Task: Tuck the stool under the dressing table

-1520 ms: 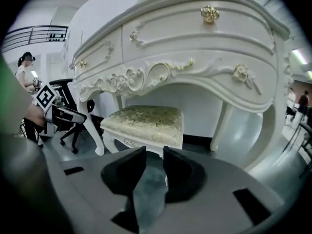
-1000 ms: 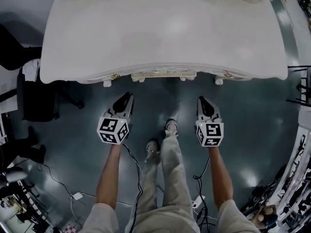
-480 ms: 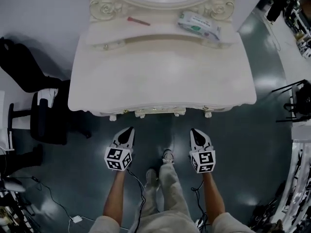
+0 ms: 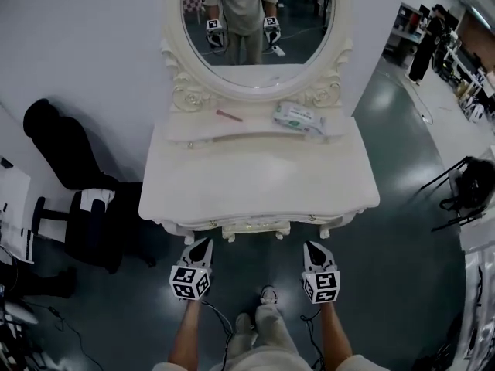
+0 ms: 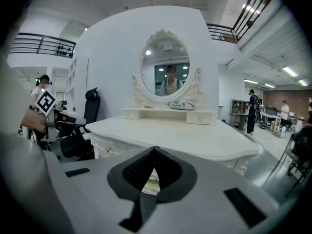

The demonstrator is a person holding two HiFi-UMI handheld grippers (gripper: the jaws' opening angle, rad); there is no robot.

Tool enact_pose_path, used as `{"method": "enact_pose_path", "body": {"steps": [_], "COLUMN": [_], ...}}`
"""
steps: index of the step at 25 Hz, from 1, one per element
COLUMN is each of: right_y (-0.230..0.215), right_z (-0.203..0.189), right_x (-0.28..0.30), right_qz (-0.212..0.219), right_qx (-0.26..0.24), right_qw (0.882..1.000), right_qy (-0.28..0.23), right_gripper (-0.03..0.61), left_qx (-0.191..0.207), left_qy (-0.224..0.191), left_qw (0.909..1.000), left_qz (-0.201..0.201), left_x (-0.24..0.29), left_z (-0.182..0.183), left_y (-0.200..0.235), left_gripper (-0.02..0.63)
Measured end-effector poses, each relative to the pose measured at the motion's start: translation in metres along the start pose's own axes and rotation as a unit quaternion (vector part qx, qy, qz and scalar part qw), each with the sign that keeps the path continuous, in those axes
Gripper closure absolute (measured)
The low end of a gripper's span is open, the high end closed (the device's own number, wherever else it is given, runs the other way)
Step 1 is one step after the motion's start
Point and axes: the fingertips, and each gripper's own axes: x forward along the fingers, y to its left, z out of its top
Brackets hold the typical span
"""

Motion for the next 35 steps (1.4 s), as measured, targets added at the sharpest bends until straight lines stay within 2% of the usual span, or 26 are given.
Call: {"method": "enact_pose_path", "body": {"steps": [12, 35], "right_y": [-0.001, 0.013], "right_z": [0.071, 0.077], "right_x": [-0.067, -0.142], "right_qz": [-0.017, -0.033], "right_qx": [-0.029, -0.019], "right_qw": [0.998, 0.998], "right_qy": [-0.044, -0.053], "right_gripper": [0.577, 0.578], "left_qx": [0.033, 0.047], "left_qy": [-0.035, -0.049], "left_qw": [0.9989, 0.9977], "left_qz": [-0.003, -0.005], "left_x": [-0.057, -0.119], "left_z": [0.075, 0.094], "left_y": [-0.020, -0.034], "left_gripper": [0.600, 0.600]}}
